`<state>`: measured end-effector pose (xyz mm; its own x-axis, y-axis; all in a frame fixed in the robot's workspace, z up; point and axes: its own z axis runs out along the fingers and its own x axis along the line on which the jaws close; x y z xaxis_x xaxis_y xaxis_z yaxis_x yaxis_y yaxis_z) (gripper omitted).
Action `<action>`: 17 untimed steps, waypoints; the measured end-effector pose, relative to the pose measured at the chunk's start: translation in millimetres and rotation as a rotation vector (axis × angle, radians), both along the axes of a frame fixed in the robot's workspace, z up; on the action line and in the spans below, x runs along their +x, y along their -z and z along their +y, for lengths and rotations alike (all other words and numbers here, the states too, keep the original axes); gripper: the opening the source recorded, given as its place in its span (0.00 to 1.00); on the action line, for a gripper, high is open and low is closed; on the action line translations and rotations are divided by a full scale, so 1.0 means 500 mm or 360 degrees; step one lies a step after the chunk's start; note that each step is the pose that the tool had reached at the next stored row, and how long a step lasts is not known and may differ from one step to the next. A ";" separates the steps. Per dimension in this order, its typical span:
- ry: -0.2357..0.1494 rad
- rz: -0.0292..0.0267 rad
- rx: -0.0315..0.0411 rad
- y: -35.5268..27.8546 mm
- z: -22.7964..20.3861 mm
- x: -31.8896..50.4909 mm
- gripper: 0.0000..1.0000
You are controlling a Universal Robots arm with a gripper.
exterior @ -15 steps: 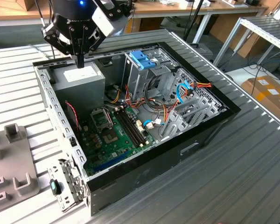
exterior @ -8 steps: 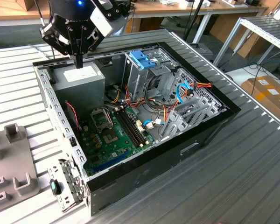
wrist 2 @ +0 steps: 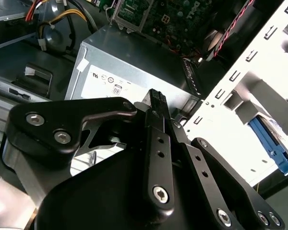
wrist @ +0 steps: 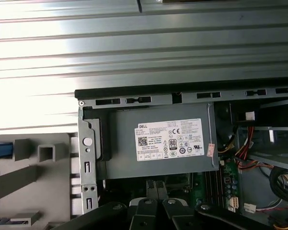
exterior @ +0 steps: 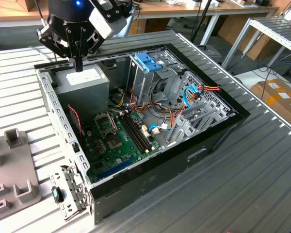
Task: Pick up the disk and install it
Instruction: 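Reach for the disk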
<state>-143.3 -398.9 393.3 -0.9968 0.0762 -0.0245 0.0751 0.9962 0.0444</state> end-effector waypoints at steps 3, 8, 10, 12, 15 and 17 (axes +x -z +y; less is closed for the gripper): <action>0.0000 0.00000 0.0000 0.000 0.0000 -0.005 0.11; 0.0000 0.00001 0.0000 0.000 0.0000 -0.013 0.11; 0.0000 0.00000 0.0000 0.000 0.0000 -0.015 0.11; 0.0000 0.00000 0.0000 0.000 0.0000 -0.018 0.11; 0.0000 0.00000 0.0000 0.000 0.0000 -0.021 0.11; 0.0000 0.00000 0.0000 0.000 0.0000 -0.023 0.11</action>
